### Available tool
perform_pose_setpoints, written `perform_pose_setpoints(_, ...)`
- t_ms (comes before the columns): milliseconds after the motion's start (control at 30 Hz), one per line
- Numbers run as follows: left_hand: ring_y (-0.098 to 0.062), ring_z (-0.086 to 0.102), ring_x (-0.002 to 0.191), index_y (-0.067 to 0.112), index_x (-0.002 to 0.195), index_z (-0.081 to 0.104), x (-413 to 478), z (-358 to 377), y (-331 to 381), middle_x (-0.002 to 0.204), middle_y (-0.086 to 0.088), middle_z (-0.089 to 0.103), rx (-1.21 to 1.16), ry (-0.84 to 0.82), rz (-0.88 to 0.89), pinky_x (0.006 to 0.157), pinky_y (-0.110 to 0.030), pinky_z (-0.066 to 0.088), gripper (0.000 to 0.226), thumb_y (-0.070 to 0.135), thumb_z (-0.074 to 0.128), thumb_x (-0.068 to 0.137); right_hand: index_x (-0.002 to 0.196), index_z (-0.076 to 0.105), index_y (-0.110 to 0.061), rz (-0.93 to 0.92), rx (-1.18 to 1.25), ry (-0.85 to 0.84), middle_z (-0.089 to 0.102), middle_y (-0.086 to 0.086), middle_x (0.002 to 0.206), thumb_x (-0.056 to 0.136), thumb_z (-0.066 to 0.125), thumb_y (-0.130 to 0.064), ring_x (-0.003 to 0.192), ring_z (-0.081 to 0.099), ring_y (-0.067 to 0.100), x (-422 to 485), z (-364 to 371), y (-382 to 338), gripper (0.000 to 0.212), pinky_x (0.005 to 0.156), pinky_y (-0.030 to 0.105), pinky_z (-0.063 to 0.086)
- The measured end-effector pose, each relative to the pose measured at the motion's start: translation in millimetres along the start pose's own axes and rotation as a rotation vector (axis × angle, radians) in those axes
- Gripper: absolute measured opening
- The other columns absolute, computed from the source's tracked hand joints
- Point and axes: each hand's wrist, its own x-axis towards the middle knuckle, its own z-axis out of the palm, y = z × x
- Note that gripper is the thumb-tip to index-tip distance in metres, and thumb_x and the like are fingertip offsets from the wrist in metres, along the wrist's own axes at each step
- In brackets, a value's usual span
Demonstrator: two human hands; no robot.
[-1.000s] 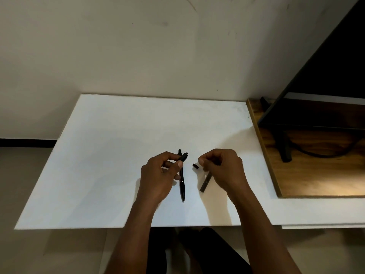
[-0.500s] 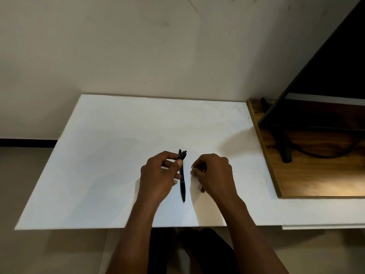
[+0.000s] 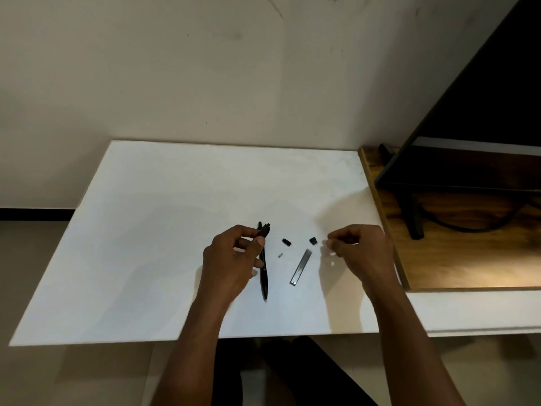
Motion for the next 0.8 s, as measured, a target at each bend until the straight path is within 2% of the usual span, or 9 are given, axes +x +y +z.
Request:
perform_pose_setpoints(133, -0.004, 0.062, 0.048, 0.017, 0.1, 0.07, -1, 4, 1, 0.084, -0.006, 0.073, 0.032, -0.014, 0.014, 0.043, -0.011, 0.043, 0.01, 0.022, 0.063, 0.094, 0.077, 0.079, -0.023, -0.03, -0.096, -0.13, 0.074, -0.007, 0.07, 0.072, 0.087, -0.022, 0.073, 0.069, 0.01, -6, 6, -4, 0.01, 0.07, 0.03, 0.056)
perform_pose_setpoints(200, -0.007, 0.06, 0.054, 0.021, 0.1, 0.069, -1, 4, 1, 0.081, 0.0, 0.074, 0.049, -0.015, 0.018, 0.05, -0.012, 0.043, 0.01, 0.026, 0.063, 0.094, 0.083, 0.077, -0.023, -0.056, -0.125, -0.207, 0.073, -0.006, 0.074, 0.067, 0.09, -0.024, 0.074, 0.068, 0.009, -9, 10, -8, 0.021, 0.07, 0.029, 0.054)
perform_pose_setpoints(267, -0.01, 0.06, 0.059, 0.025, 0.1, 0.069, -1, 4, 0, 0.078, 0.004, 0.074, 0.064, -0.026, 0.024, 0.057, -0.02, 0.042, 0.01, 0.03, 0.063, 0.094, 0.09, 0.076, -0.024, -0.064, -0.129, -0.261, 0.072, -0.004, 0.08, 0.063, 0.092, -0.021, 0.075, 0.067, 0.01, -12, 11, -10, 0.032, 0.07, 0.029, 0.054)
perform_pose_setpoints(433, -0.014, 0.062, 0.066, 0.029, 0.098, 0.068, 0, 4, 0, 0.081, 0.005, 0.074, 0.107, -0.054, 0.022, 0.064, -0.026, 0.044, 0.008, 0.03, 0.067, 0.09, 0.099, 0.076, -0.031, -0.189, -0.267, -0.324, 0.067, -0.006, 0.087, 0.071, 0.084, -0.004, 0.077, 0.062, 0.01, -13, 16, -13, 0.04, 0.073, 0.026, 0.054)
perform_pose_setpoints(600, -0.019, 0.069, 0.082, 0.029, 0.106, 0.071, 0, 3, -1, 0.094, 0.001, 0.072, 0.153, -0.093, 0.011, 0.073, -0.028, 0.051, 0.021, 0.029, 0.073, 0.085, 0.095, 0.079, -0.021, -0.278, -0.349, -0.328, 0.072, -0.001, 0.089, 0.078, 0.071, 0.005, 0.082, 0.067, 0.014, -15, 18, -17, 0.031, 0.08, 0.032, 0.054)
perform_pose_setpoints(667, -0.017, 0.07, 0.083, 0.029, 0.108, 0.072, -2, 4, 1, 0.096, 0.003, 0.071, 0.17, -0.109, 0.019, 0.071, -0.024, 0.05, 0.022, 0.028, 0.074, 0.085, 0.095, 0.078, -0.019, -0.299, -0.372, -0.335, 0.072, 0.0, 0.09, 0.08, 0.07, 0.005, 0.086, 0.068, 0.016, -15, 18, -18, 0.029, 0.082, 0.032, 0.053)
perform_pose_setpoints(800, -0.005, 0.066, 0.074, 0.031, 0.103, 0.074, -4, 8, 1, 0.093, 0.007, 0.068, 0.227, -0.118, 0.049, 0.062, -0.011, 0.045, 0.019, 0.028, 0.075, 0.084, 0.093, 0.078, -0.019, -0.336, -0.398, -0.336, 0.068, -0.003, 0.085, 0.082, 0.069, 0.005, 0.084, 0.069, 0.015, -15, 18, -15, 0.028, 0.084, 0.035, 0.055)
